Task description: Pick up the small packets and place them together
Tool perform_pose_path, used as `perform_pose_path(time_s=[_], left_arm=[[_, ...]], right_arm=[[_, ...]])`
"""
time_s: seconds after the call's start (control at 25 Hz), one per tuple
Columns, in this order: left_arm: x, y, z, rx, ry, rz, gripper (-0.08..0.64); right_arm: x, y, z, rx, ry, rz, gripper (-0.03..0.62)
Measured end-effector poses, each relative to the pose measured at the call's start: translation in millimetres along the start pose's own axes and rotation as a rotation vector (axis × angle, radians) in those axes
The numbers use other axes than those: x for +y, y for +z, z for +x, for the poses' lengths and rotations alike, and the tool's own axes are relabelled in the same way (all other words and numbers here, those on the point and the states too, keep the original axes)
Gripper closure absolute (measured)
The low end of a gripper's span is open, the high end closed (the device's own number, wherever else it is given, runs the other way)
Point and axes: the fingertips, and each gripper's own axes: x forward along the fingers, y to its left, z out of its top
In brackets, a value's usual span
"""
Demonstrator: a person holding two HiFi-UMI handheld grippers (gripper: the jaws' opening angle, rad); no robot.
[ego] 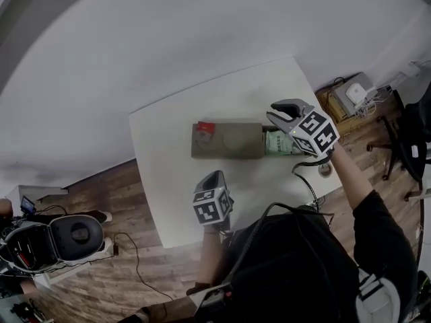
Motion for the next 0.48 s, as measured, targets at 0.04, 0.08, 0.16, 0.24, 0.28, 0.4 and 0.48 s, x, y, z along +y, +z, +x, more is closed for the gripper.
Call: perform_pose_path(time_s=[0.04, 0.08, 0.16, 0.24, 0.28, 0.4, 0.48], left_arm=[[-4.3, 0.0, 0.5, 0.003, -0.006, 0.01, 0.563], [-8.4, 1.0, 2.2, 0.007, -0.012, 0.019, 0.563], [-14.6, 5.4, 9.3, 0.015, -0.024, 0.035, 0.563], [-19.7, 6.2, 12.4, 0.022, -0.034, 0.05, 0.563], [-22.6, 4.6, 11.4, 0.025, -0.038, 0.056, 0.563], [-29.4, 2.0, 11.5, 0.033, -0.048, 0.071, 0.563], [-30.9, 4.9, 15.6, 0.039, -0.053, 0.077, 0.563]], right_arm=[[-2.0, -17.7, -10.6, 0.04, 0.006, 0.024, 0.502], [-4.6, -36.5, -19.5, 0.085, 0.012, 0.045, 0.502], [-10.1, -74.1, -30.5, 0.185, 0.024, 0.082, 0.502], [-7.3, -106.6, -38.5, 0.275, 0.035, 0.129, 0.502], [-3.2, -119.8, -42.3, 0.31, 0.038, 0.157, 0.5], [4.8, -146.0, -42.1, 0.379, 0.039, 0.249, 0.499], [3.6, -154.4, -33.5, 0.41, 0.048, 0.311, 0.497]])
